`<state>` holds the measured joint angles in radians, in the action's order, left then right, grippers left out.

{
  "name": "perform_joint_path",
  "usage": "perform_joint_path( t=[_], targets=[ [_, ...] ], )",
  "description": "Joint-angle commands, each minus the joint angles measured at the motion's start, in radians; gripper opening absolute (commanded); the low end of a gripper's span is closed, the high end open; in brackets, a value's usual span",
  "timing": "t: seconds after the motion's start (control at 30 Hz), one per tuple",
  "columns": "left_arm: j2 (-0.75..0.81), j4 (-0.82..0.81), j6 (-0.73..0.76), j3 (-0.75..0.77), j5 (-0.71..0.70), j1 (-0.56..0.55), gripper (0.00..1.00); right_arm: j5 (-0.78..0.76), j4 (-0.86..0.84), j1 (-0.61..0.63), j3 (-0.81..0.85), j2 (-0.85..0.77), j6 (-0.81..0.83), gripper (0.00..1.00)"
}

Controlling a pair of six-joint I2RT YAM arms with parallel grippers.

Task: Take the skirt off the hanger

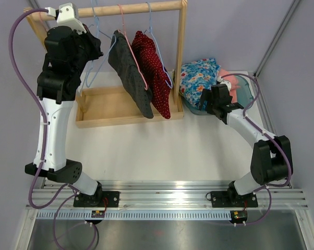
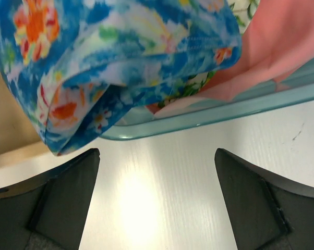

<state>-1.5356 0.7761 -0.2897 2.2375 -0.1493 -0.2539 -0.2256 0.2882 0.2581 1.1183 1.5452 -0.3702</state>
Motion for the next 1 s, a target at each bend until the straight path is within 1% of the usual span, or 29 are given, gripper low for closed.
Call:
perform_joint_path(
  t=[0.0, 0.1, 0.17, 0.23, 0.37, 0.4, 0.47, 0.53, 0.57, 0.6, 0.63, 0.67, 0.77, 0.97],
  targets=[
    [-0.018, -0.089, 0.018, 0.051, -0.044, 0.004, 0.0, 0.084, -0.073, 0.001, -0.035, -0.074, -0.062, 0.99],
    [-0.031, -0.103, 0.026, 0.031, -0.071, 0.004, 0.0, 0.074, -0.051, 0.001, -0.046, -0.098, -0.046, 0.99],
    [-0.038, -0.109, 0.032, 0.011, -0.114, 0.007, 0.0, 0.071, -0.034, 0.001, -0.045, -0.123, -0.038, 0.99],
    [-0.041, -0.116, 0.027, -0.033, -0.131, 0.013, 0.0, 0.074, -0.02, 0.001, -0.038, -0.141, -0.035, 0.99],
    [-0.021, -0.121, 0.012, -0.096, -0.122, 0.024, 0.01, 0.072, 0.015, 0.001, -0.035, -0.215, -0.032, 1.0],
    [-0.014, -0.123, 0.003, -0.105, -0.113, 0.024, 0.07, 0.071, 0.02, 0.001, -0.035, -0.229, -0.033, 1.0],
    [0.015, -0.141, -0.009, -0.131, -0.066, 0.022, 0.13, 0.069, 0.029, 0.001, -0.04, -0.272, -0.032, 1.0],
    [0.022, -0.138, -0.005, -0.127, -0.018, 0.01, 0.3, 0.071, 0.035, 0.003, -0.044, -0.296, -0.035, 0.99],
    [0.019, -0.13, 0.007, -0.101, -0.012, -0.019, 0.41, 0.077, 0.043, 0.001, -0.046, -0.318, -0.036, 0.99],
    [0.014, -0.121, 0.015, -0.086, -0.015, -0.036, 0.47, 0.08, 0.043, 0.003, -0.048, -0.326, -0.038, 1.0],
    [-0.001, -0.103, 0.018, -0.069, -0.022, -0.066, 0.58, 0.081, 0.049, 0.001, -0.048, -0.332, -0.041, 0.99],
    [-0.007, -0.094, 0.021, -0.035, -0.024, -0.082, 0.6, 0.084, 0.054, 0.001, -0.048, -0.342, -0.039, 0.99],
    [-0.023, -0.084, 0.018, -0.01, -0.038, -0.133, 0.64, 0.086, 0.071, 0.001, -0.052, -0.359, -0.035, 0.99],
    [-0.061, -0.11, -0.011, -0.021, -0.039, -0.186, 0.64, 0.069, 0.103, 0.001, -0.061, -0.399, -0.013, 0.99]
  ],
)
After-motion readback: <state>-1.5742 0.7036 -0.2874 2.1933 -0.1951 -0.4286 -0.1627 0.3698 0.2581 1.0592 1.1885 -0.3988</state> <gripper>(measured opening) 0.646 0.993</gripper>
